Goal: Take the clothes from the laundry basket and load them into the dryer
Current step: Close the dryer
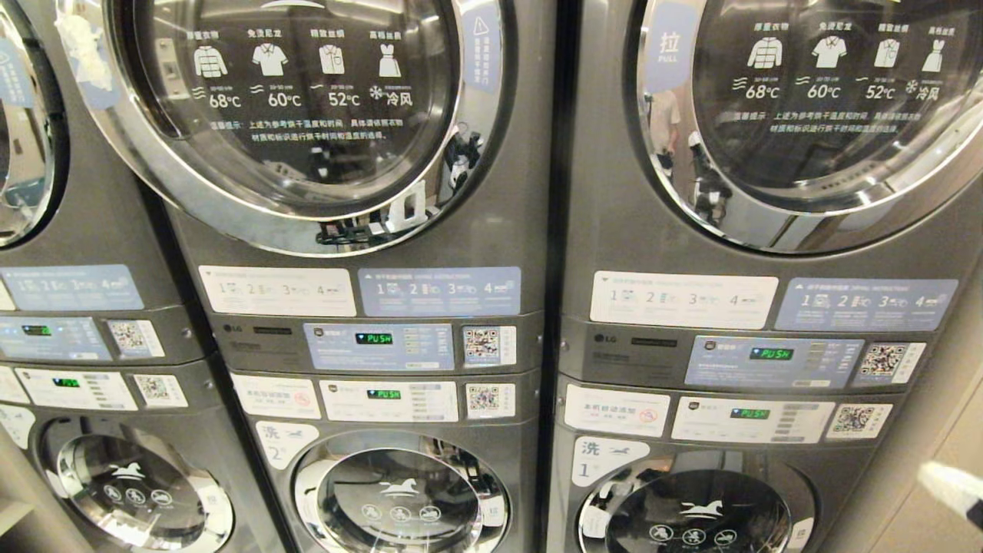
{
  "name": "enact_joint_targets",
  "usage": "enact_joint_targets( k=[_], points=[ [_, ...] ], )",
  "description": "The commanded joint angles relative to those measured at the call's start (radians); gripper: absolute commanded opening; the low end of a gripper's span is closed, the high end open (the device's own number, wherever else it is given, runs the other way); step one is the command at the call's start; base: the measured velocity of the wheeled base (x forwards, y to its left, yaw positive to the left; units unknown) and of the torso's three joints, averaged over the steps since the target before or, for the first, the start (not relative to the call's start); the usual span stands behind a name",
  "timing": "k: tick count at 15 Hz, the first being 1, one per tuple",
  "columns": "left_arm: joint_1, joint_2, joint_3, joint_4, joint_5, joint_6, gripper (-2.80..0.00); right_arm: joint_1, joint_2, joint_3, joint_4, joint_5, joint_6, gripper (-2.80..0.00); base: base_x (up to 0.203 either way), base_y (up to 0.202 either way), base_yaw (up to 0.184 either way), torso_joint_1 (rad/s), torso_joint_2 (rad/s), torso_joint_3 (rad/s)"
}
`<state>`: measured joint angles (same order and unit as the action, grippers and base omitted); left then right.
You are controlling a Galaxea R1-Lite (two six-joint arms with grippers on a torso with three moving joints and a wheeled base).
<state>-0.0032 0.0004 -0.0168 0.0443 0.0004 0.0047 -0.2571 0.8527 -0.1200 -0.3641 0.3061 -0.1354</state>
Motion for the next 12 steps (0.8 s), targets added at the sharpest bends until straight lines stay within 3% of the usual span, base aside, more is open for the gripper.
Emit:
enact_joint_targets(
  k=[1, 3, 4, 5, 8, 9, 11, 12],
  points=[
    [0.0, -0.003, 0.0, 0.0, 0.001, 0.0, -2.8, -0.005, -0.178, 0.104, 0.069, -0.032, -0.02, -2.8, 0.0, 0.0, 0.0, 0.0, 0.0, 0.0],
    [0.0, -0.003, 0.0, 0.0, 0.001, 0.0, -2.8, 0.01, -0.325, 0.074, 0.402, -0.099, -0.016, -2.8, 0.0, 0.0, 0.0, 0.0, 0.0, 0.0],
    [0.0, -0.003, 0.0, 0.0, 0.001, 0.0, -2.8, 0.043, -0.362, 0.059, 0.521, -0.114, 0.013, -2.8, 0.0, 0.0, 0.0, 0.0, 0.0, 0.0],
    [0.0, -0.003, 0.0, 0.0, 0.001, 0.0, -2.8, 0.098, -0.398, 0.054, 0.551, -0.118, 0.042, -2.8, 0.0, 0.0, 0.0, 0.0, 0.0, 0.0],
    [0.0, -0.003, -0.002, 0.001, 0.0, 0.002, -2.8, 0.377, -0.535, 0.047, 0.505, -0.131, 0.083, -2.8, 0.0, 0.0, 0.0, 0.0, 0.0, 0.0],
    [0.0, -0.003, -0.001, 0.0, 0.0, 0.002, -2.8, 0.406, -0.561, 0.05, 0.491, -0.16, 0.084, -2.8, 0.0, 0.0, 0.0, 0.0, 0.0, 0.0],
    [0.0, -0.003, 0.0, 0.0, 0.0, -0.001, -2.8, 0.403, -0.575, 0.113, 0.389, -0.29, 0.094, -2.8, 0.0, 0.0, 0.0, 0.0, 0.0, 0.0],
    [0.0, -0.003, 0.0, 0.0, 0.0, 0.0, -2.8, 0.402, -0.577, 0.124, 0.363, -0.295, 0.095, -2.8, 0.0, 0.0, 0.0, 0.0, 0.0, 0.0]
  ],
)
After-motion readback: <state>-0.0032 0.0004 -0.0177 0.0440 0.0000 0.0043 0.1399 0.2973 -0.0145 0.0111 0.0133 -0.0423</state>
